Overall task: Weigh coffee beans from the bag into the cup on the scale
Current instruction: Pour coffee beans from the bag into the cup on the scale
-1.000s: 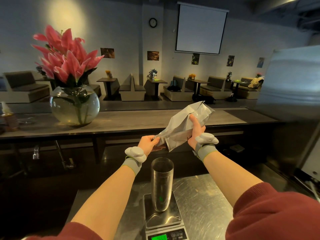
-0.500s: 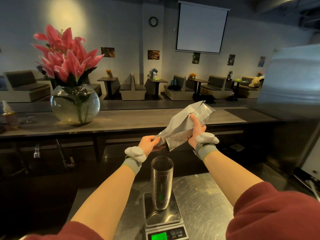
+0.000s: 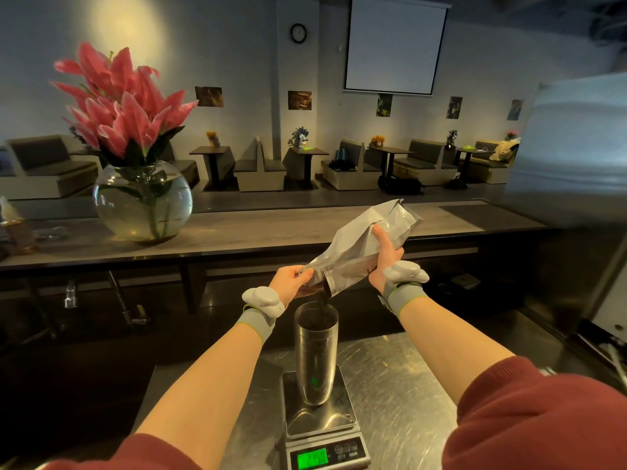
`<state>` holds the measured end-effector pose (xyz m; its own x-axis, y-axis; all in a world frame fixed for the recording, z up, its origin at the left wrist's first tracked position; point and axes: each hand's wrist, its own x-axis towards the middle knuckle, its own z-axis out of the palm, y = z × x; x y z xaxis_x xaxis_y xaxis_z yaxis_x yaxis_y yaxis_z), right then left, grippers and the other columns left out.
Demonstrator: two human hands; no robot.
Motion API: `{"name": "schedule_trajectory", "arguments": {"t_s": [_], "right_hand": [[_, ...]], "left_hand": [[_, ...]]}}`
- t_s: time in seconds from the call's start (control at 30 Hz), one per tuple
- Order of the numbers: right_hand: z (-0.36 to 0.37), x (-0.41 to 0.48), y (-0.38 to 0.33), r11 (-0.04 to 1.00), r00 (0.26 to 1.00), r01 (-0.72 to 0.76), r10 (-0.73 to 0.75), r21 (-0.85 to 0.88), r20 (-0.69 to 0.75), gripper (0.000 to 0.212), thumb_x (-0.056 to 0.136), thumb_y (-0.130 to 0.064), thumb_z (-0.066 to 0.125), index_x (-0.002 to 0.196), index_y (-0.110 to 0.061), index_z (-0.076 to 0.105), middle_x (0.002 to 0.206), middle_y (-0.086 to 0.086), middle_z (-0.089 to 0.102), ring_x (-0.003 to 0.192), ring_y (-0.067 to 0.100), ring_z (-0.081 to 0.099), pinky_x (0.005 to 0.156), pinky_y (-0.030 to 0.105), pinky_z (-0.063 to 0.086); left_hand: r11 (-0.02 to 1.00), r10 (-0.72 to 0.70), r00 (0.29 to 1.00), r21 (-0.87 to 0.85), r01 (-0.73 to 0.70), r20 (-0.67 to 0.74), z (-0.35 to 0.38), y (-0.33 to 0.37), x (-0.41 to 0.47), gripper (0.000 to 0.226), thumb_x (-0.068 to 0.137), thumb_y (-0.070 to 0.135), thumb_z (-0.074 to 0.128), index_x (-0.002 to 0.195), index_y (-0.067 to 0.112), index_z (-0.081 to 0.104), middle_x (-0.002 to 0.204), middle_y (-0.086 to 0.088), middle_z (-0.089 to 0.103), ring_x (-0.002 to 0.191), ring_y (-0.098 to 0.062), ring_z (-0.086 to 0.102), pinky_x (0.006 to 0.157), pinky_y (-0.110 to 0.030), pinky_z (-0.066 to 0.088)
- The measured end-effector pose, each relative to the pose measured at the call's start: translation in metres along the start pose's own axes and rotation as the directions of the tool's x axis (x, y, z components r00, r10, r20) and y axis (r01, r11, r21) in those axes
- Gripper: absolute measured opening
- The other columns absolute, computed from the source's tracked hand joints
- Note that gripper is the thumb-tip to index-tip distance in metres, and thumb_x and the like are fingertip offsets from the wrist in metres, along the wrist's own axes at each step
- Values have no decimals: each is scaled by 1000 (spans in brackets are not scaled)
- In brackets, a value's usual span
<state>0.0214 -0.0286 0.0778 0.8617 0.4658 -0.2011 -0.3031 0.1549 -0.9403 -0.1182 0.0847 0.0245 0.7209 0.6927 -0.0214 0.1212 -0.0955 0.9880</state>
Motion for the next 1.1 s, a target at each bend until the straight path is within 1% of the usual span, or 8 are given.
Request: {"name": "schedule_trajectory", "arguments": {"t_s": [0.33, 0.47, 0.6, 0.67, 0.87, 0.97, 1.0, 1.1], "right_hand": [[-1, 8, 20, 993, 995, -94, 96, 71, -23, 99, 71, -67, 61, 149, -23, 18, 147, 5, 36, 134, 30, 39, 113, 44, 34], [-4, 20, 34, 985, 993, -115, 119, 125, -19, 116, 49, -77, 61, 145, -23, 26, 140, 8, 45, 125, 29, 47, 109, 47, 38], [-3, 14, 36, 935, 977, -191, 212, 299, -39, 95, 68, -60, 69, 145, -22, 29, 142, 7, 44, 129, 30, 45, 110, 47, 38], [-2, 15, 38, 913, 968, -217, 247, 345, -46, 87, 75, -56, 67, 145, -20, 30, 143, 9, 43, 132, 30, 43, 111, 45, 37], [2, 13, 38, 842, 946, -296, 323, 451, 18, 75, 85, -50, 59, 147, -21, 27, 147, 12, 40, 132, 30, 44, 107, 43, 41], [7, 9, 41, 826, 946, -301, 323, 476, 38, 72, 85, -51, 59, 145, -23, 31, 144, 12, 44, 128, 32, 49, 102, 44, 46], [9, 7, 41, 817, 944, -308, 327, 487, 48, 70, 85, -52, 58, 143, -23, 33, 142, 12, 45, 126, 32, 50, 99, 44, 48], [20, -1, 41, 775, 934, -338, 347, 535, 87, 66, 85, -51, 57, 142, -26, 35, 142, 12, 46, 125, 33, 51, 93, 45, 50]], "left_hand": [[999, -20, 1000, 32, 20, -6, 1, -7, 2, 34, 95, 17, 47, 124, 0, 53, 126, -22, 57, 114, -36, 60, 98, -44, 50], [999, -2, 998, 39, 4, -62, 4, -6, 2, 31, 94, 14, 48, 119, -2, 56, 119, -21, 60, 112, -36, 60, 97, -46, 51], [999, 41, 993, 40, -36, -114, 6, -1, 4, 16, 93, 9, 49, 96, 0, 62, 103, -18, 60, 103, -30, 60, 80, -31, 58], [996, 73, 989, 63, -65, -127, 6, 4, 4, 18, 93, 8, 49, 101, -3, 62, 102, -15, 60, 100, -27, 60, 72, -24, 57], [980, 154, 976, 151, -131, -155, 4, 23, 3, 21, 93, 10, 50, 103, -4, 62, 101, -12, 61, 93, -23, 61, 77, -27, 55], [968, 195, 969, 188, -165, -154, 1, 35, -2, 15, 93, 9, 50, 97, 0, 62, 95, -10, 60, 84, -22, 62, 64, -16, 55], [965, 209, 966, 195, -178, -152, -2, 40, -1, 14, 93, 9, 50, 95, 1, 62, 94, -11, 60, 85, -24, 62, 65, -17, 56], [927, 291, 944, 291, -238, -154, -13, 58, -3, 14, 91, 9, 52, 85, 2, 62, 85, -15, 57, 82, -25, 56, 82, -48, 54]]}}
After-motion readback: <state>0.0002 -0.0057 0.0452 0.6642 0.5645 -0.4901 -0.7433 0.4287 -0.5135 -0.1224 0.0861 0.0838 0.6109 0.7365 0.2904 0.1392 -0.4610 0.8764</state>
